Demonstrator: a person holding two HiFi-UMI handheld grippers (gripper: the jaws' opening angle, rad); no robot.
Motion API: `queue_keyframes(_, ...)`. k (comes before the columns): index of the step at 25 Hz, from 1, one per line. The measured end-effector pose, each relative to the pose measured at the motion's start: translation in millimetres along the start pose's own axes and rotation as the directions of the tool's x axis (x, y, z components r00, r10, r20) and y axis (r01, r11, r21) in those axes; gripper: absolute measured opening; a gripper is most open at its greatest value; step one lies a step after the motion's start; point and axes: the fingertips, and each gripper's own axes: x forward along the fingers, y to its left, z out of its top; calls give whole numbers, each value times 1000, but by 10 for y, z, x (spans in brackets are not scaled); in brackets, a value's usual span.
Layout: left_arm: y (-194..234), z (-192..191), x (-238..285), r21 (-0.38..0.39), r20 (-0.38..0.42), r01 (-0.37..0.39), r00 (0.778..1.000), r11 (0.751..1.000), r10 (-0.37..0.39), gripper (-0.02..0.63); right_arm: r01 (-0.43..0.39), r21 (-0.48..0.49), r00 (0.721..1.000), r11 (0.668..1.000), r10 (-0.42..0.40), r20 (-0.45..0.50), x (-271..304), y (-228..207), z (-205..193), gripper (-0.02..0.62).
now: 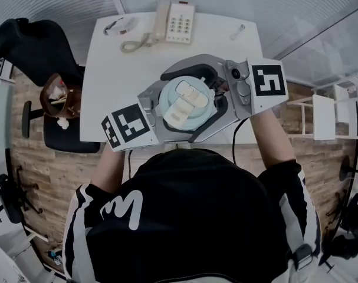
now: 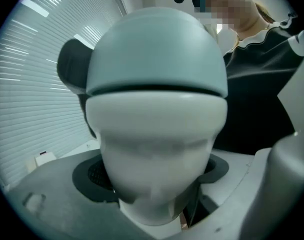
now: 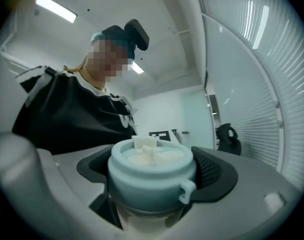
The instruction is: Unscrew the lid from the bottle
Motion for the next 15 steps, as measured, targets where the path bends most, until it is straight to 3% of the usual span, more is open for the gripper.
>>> queue_keyframes(2, -119, 18, 16, 17, 3, 70, 998, 997, -70, 448, -137, -4, 989, 991, 137, -50, 16, 123, -16, 471)
queue_keyframes(5, -277, 92, 39, 27, 37, 160, 986, 987, -161, 448, -343, 22, 935, 939, 343, -94, 2, 285, -10, 471)
queue_keyframes(7, -308, 136, 47, 1, 61, 176, 983, 984, -176, 448, -443, 42, 891, 895, 445, -92, -24, 327, 24, 471)
queue_keyframes(8, -294, 153, 43, -18, 75, 167, 983, 986, -165, 448, -459, 43, 884, 887, 461, -78, -26, 313, 57, 471)
queue_keyframes(9, -262, 169, 29, -34, 92, 147, 985, 988, -144, 448, -446, 35, 893, 894, 447, -55, -21, 276, 104, 472)
queue_keyframes(11, -153, 206, -26, -61, 133, 88, 988, 994, -79, 448, -328, -6, 944, 945, 329, 20, -28, 133, 233, 472)
queue_keyframes(13, -12, 229, -104, -77, 159, 15, 987, 997, -2, 448, -130, -35, 985, 991, 133, 114, -92, -66, 373, 472)
queue_keyframes(15, 153, 227, -185, -80, 159, -72, 984, 994, 84, 448, 82, -41, 977, 996, -72, 200, -203, -237, 484, 474)
